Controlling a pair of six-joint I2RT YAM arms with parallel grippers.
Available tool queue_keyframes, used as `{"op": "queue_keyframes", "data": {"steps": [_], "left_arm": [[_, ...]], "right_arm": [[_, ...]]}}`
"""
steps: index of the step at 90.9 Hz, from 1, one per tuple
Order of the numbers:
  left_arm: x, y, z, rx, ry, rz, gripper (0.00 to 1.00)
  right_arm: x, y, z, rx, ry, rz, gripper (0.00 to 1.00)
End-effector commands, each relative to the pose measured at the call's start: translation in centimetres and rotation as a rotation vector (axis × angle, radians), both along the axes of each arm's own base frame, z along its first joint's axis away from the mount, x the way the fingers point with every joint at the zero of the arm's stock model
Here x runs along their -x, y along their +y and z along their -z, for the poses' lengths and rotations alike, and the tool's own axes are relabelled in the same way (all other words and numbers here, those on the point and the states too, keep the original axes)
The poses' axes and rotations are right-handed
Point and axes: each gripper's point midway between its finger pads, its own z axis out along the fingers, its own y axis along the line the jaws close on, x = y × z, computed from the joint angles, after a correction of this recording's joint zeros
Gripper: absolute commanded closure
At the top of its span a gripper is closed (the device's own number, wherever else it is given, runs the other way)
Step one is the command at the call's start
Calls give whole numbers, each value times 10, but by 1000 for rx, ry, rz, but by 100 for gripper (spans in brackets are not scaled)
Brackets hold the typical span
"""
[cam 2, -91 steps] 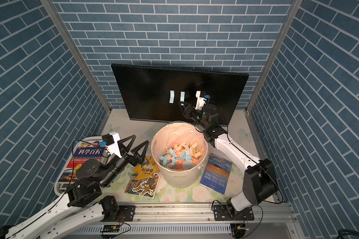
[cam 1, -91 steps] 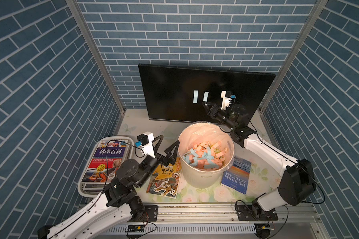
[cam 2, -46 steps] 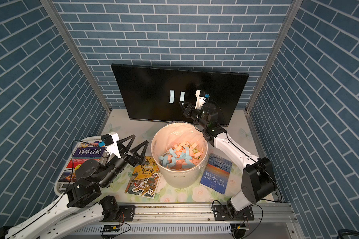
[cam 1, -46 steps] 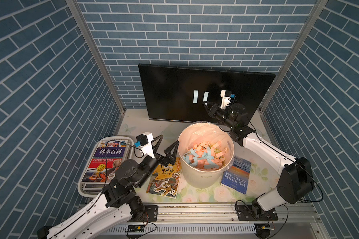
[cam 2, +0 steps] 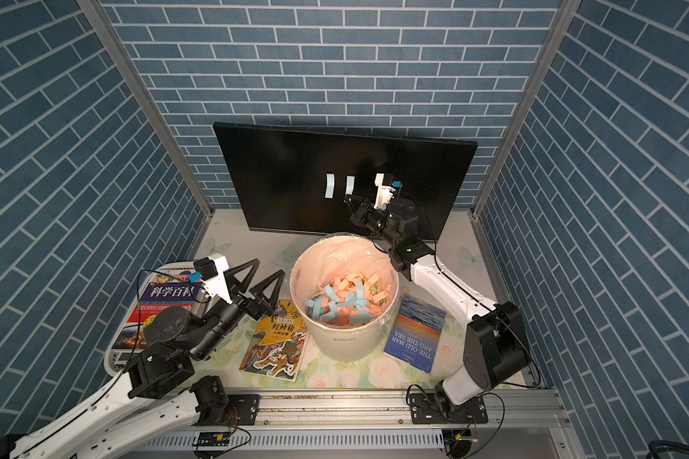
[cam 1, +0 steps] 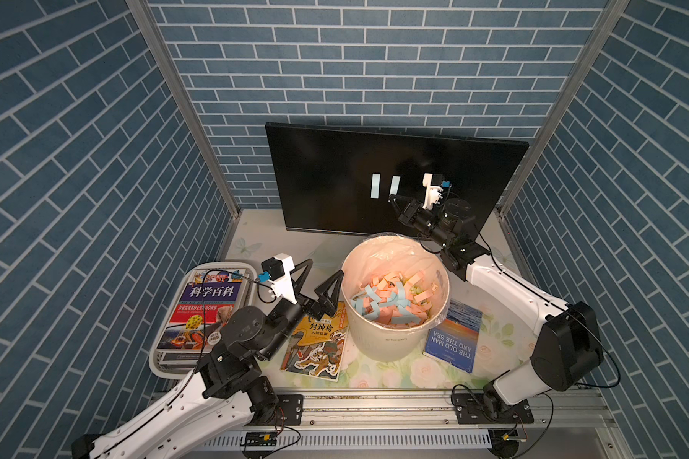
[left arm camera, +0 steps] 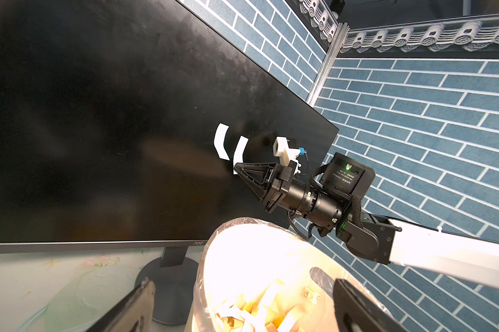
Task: Remove the sticky note from the monitor
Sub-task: Tear off the sticky note from the monitor.
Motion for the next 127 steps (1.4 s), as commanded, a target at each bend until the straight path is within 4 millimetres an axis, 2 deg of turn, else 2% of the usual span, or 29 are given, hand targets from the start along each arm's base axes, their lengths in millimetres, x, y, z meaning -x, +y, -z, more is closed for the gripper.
{"op": "queue_keyframes", "data": {"steps": [1, 40, 71, 127], "left_arm": [[0, 2, 4, -11, -4, -9, 0], [-1, 4, 4, -13, -3, -20, 0], [-2, 3, 4, -14, -2, -22, 0], [0, 4, 3, -10, -3, -19, 0]], "right_arm": [[8, -4, -30, -35, -71, -18, 100], [25, -11, -36, -38, -86, -31, 100], [48, -17, -38, -35, -105, -67, 100], [93, -34, -20, 74, -138, -106, 100]]}}
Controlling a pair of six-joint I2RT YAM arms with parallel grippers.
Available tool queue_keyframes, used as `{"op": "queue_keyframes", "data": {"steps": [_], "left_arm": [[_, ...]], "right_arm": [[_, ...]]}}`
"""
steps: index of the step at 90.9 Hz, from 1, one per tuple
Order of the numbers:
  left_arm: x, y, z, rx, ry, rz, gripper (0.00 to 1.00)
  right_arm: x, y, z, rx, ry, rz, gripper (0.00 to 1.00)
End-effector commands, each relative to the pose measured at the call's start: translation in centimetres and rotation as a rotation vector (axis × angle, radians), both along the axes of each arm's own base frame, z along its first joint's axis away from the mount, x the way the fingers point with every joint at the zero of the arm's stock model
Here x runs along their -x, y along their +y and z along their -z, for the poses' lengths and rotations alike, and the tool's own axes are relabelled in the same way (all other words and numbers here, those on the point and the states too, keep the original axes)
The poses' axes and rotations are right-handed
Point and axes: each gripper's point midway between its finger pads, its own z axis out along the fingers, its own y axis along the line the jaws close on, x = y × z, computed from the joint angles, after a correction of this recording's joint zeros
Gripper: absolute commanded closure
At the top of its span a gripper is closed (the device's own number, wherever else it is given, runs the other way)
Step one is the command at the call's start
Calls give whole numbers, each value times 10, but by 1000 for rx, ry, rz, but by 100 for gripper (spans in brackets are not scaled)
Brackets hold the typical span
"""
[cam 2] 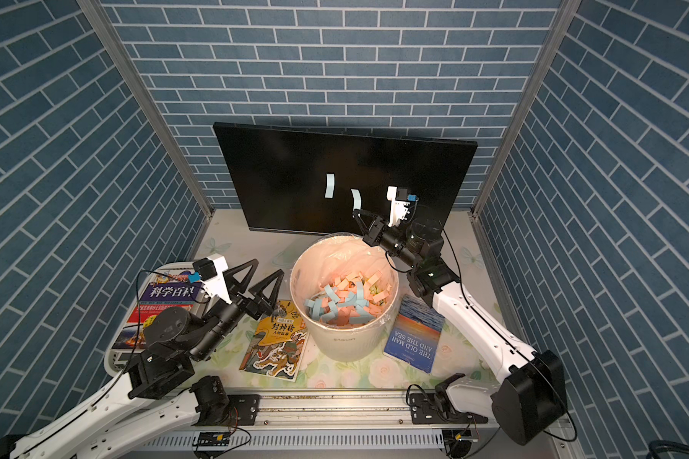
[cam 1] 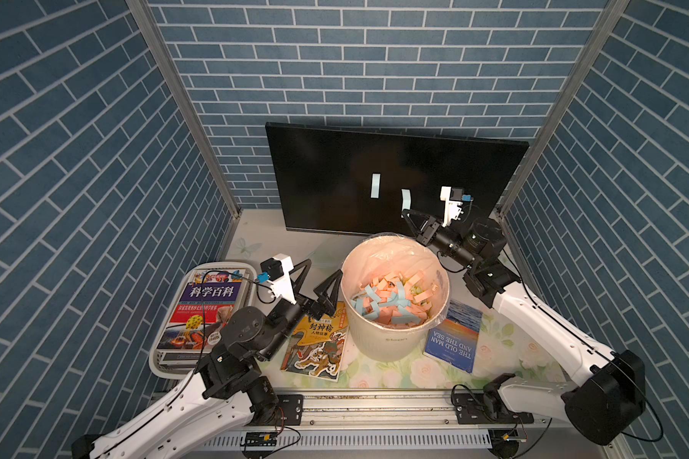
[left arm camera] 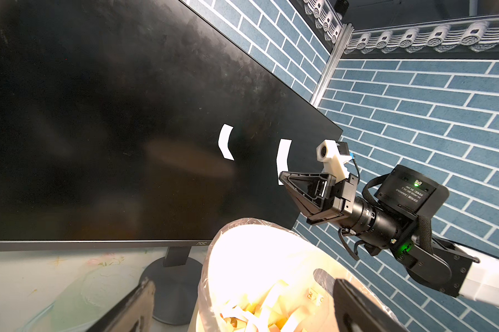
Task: Remove the sticky note from the monitor
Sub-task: Tear off the sticky note from the monitor, then place the sticky note in the trash bin.
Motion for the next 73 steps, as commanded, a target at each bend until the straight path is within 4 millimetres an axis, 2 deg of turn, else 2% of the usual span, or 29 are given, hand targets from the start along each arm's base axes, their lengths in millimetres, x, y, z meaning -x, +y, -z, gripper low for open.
{"op": "queue_keyframes", "data": {"steps": [1, 43, 73], "left_arm": [[1, 1, 2, -11, -4, -4, 0], [1, 1, 2, -8, -4, -2, 0], [1, 2, 1, -3, -5, -2, 0]], "right_arm": [[13, -3, 2, 50, -42, -24, 100], [48, 5, 16, 174, -94, -106, 100], [76, 22, 30, 311, -155, -124, 100]]}}
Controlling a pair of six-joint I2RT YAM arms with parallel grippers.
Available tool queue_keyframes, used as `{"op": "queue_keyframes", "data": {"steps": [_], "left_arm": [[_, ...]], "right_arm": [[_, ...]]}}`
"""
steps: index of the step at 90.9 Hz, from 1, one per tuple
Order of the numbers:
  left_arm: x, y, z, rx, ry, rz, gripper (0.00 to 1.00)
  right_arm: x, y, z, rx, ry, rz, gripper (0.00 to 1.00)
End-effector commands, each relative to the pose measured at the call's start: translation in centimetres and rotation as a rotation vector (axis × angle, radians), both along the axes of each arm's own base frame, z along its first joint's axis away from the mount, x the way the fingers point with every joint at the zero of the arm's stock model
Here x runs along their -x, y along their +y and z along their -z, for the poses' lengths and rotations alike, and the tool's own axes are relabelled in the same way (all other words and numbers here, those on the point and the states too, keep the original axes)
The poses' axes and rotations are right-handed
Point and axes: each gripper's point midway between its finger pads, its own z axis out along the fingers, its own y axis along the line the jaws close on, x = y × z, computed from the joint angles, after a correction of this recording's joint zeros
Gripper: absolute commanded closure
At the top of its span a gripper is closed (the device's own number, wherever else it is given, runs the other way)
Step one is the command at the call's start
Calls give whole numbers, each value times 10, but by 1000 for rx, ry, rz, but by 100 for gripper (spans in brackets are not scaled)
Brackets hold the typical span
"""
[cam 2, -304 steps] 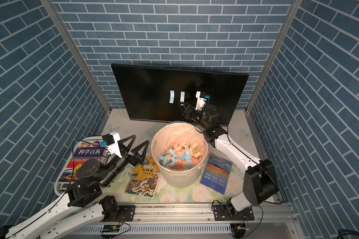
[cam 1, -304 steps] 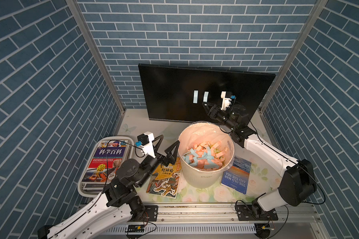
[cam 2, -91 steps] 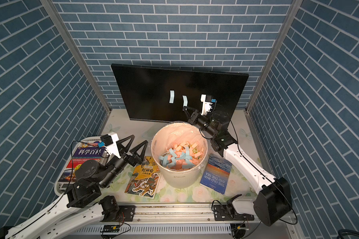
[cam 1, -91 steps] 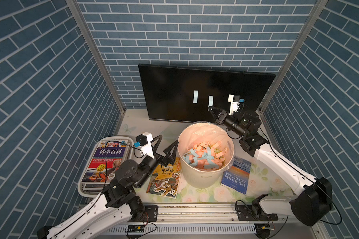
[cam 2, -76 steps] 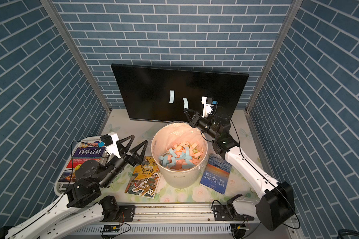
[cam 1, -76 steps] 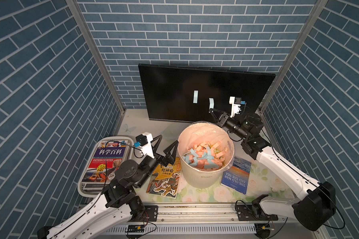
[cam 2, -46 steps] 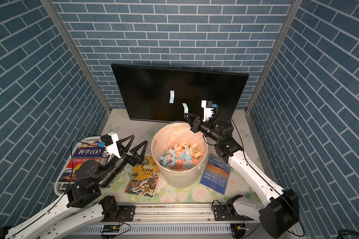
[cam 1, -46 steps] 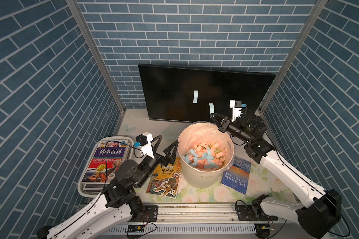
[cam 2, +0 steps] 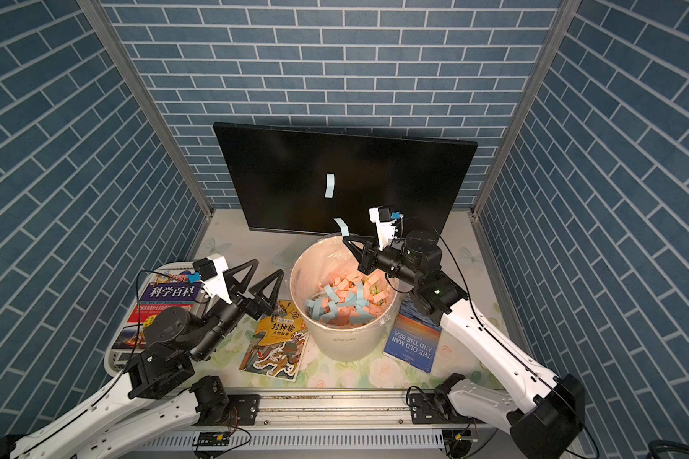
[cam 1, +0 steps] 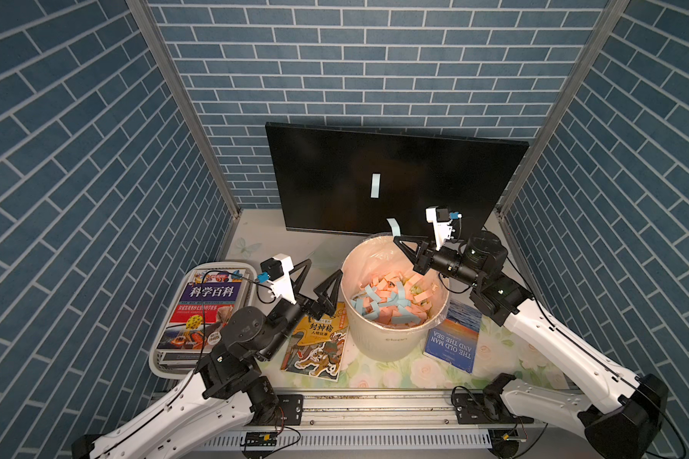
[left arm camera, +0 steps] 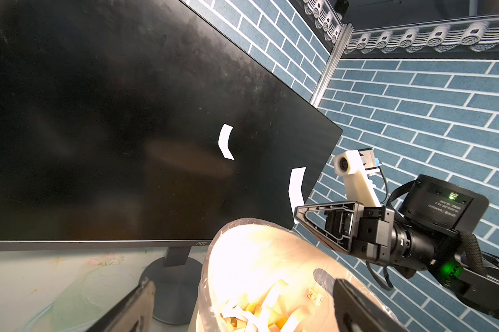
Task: Remove the sticky note from the monitor
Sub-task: Place the sticky note in the trash bin.
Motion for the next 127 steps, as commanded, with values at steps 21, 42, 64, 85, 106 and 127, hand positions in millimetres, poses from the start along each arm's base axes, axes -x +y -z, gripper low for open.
{"op": "queue_keyframes", "data": {"steps": [21, 42, 64, 85, 106, 127], "left_arm": [[2, 2, 1, -4, -5, -1, 0], [1, 2, 1, -5, -6, -2, 0], [1, 2, 2, -6, -4, -2, 0], [2, 3, 1, -3, -7, -3, 0], [3, 3, 1, -3, -8, 0, 0], [3, 3, 1, -1, -9, 0, 0]], "right_arm": [[18, 5, 24, 161, -78, 4, 100], [22, 9, 40, 233, -90, 11, 100], [23, 15, 49, 265, -81, 7, 100], [20, 17, 53, 280, -73, 12, 95], [18, 19, 53, 284, -71, 19, 85], [16, 19, 52, 288, -71, 24, 73]]}}
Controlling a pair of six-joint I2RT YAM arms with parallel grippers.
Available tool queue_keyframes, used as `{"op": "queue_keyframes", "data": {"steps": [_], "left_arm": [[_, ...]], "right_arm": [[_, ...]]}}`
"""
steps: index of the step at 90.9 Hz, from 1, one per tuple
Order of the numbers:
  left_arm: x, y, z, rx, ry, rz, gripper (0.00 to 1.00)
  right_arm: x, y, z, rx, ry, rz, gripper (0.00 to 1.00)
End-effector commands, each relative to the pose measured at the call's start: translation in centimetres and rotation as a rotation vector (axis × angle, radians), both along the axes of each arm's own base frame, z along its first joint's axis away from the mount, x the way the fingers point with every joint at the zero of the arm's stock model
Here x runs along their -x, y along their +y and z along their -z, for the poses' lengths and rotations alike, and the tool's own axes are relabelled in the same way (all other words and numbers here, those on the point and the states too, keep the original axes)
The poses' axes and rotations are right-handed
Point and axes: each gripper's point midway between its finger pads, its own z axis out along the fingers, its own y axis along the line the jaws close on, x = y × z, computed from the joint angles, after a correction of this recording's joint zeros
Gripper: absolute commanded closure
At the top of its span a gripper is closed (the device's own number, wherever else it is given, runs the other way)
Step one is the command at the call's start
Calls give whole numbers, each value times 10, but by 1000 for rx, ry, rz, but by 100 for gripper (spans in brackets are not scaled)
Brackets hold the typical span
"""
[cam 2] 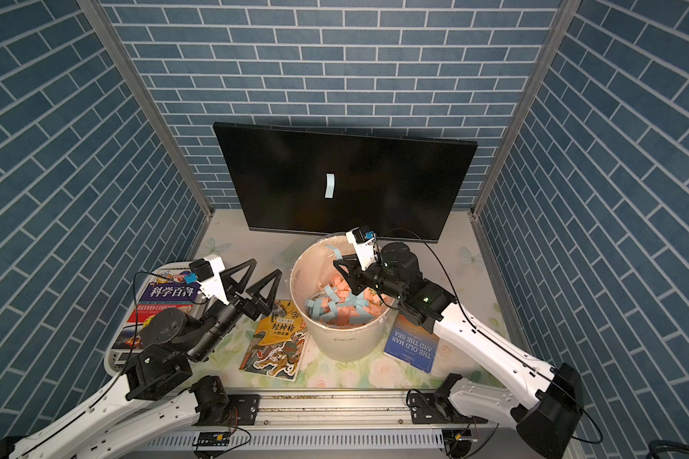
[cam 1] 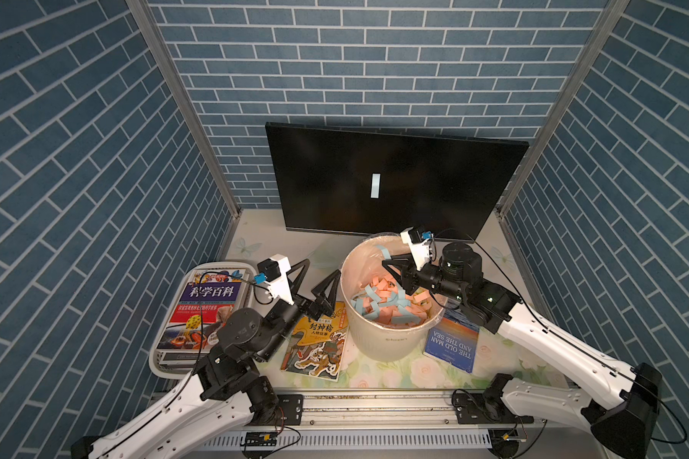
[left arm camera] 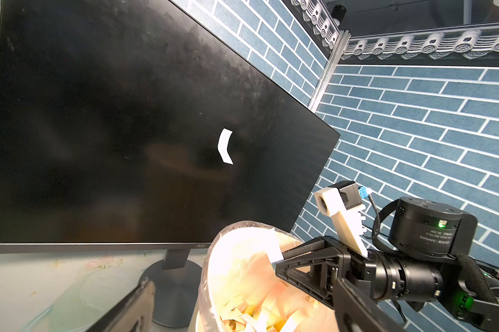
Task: Remove the sticky note from the monitor
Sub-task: Place the sticky note in the trash bin.
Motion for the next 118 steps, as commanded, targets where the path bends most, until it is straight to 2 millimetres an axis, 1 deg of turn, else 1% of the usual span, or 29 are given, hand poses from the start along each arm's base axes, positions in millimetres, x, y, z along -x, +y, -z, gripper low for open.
{"op": "queue_keyframes", "data": {"steps": [1, 43, 63, 71, 86, 92, 101, 110, 118], "left_arm": [[0, 0, 5, -14, 0, -1, 0], [0, -1, 5, -15, 2, 2, 0], [0, -3, 2, -4, -3, 8, 0], [0, -7, -1, 8, -7, 23, 0], [-3, -26, -13, 25, -12, 81, 0], [-10, -40, -13, 11, 3, 96, 0], [-17, -55, -21, 6, -1, 117, 0], [-27, -71, -30, -18, -2, 118, 0], [-35, -87, -37, -35, -2, 137, 0]], "right_arm": [[0, 1, -8, 6, -21, 3, 72], [-1, 2, -17, -3, -34, 8, 50], [-2, 2, -24, -8, -42, 6, 44], [-3, 2, -25, -6, -43, 10, 41], [-3, 3, -24, 2, -48, 5, 38], [-3, 4, -25, 4, -50, 0, 38], [-3, 5, -26, 10, -52, -8, 37], [-1, 7, -26, 17, -54, -23, 37], [0, 7, -27, 20, -58, -31, 37]]}}
